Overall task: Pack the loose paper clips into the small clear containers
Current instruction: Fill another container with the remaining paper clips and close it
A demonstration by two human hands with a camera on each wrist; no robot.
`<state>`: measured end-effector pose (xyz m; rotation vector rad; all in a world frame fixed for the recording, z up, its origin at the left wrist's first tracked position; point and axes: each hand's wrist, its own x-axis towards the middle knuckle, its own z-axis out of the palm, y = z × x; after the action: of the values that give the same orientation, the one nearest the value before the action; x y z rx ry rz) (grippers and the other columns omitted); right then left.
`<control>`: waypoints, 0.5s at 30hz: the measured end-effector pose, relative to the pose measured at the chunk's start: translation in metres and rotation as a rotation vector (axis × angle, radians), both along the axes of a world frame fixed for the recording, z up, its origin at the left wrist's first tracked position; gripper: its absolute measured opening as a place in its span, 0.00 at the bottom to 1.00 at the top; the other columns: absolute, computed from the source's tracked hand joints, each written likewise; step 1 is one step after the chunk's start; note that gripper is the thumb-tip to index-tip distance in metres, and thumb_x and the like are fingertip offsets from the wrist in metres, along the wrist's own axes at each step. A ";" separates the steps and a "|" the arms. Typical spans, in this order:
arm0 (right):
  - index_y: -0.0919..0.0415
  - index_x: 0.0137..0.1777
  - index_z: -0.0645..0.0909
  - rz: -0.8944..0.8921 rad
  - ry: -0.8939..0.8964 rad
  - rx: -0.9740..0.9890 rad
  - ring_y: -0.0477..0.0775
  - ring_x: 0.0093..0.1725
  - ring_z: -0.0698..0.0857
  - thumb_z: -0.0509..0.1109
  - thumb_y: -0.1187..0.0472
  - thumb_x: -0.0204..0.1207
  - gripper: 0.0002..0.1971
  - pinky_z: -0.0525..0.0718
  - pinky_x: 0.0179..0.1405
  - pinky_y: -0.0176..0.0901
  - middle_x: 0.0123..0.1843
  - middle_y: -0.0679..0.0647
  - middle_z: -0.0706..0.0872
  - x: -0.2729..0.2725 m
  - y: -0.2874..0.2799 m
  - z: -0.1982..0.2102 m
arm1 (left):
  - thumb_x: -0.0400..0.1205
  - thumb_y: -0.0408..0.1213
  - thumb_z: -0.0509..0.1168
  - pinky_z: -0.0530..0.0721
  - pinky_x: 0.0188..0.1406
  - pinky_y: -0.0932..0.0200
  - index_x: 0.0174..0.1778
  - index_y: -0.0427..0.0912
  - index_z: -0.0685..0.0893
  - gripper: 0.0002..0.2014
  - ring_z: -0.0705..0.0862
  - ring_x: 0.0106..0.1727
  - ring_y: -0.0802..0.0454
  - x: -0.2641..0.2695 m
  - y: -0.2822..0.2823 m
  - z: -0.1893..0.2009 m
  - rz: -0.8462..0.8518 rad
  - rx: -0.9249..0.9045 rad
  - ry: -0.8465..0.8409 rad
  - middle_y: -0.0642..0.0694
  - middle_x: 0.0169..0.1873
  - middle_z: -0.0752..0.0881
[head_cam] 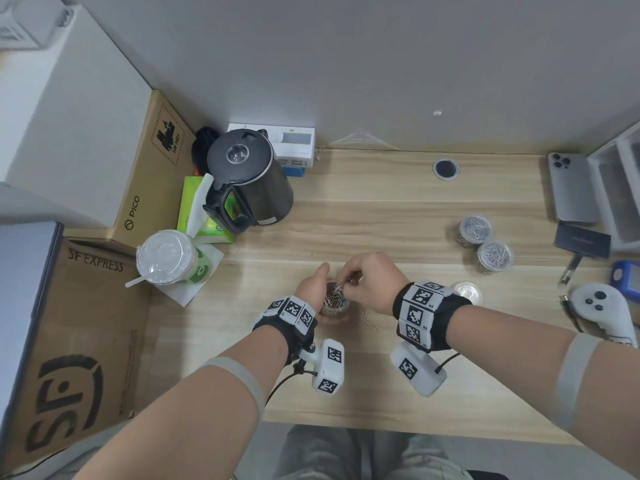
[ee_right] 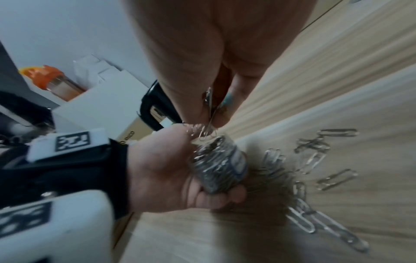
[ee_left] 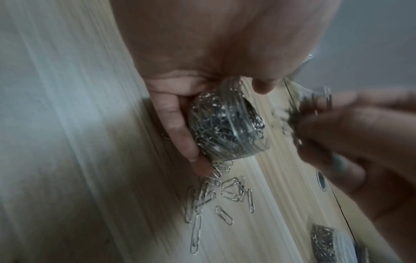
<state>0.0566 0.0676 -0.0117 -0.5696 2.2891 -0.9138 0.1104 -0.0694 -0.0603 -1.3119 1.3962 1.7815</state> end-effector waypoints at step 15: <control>0.49 0.47 0.85 0.024 -0.085 -0.142 0.35 0.38 0.87 0.61 0.70 0.70 0.17 0.82 0.38 0.32 0.44 0.47 0.91 0.006 0.008 0.021 | 0.81 0.52 0.71 0.91 0.38 0.44 0.61 0.41 0.89 0.20 0.91 0.50 0.40 0.001 -0.003 0.007 0.003 0.011 0.071 0.36 0.59 0.89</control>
<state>0.0625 0.0755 0.0089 -0.6061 2.1491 -1.0745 0.1118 -0.0727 -0.0536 -1.2569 1.4209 1.8509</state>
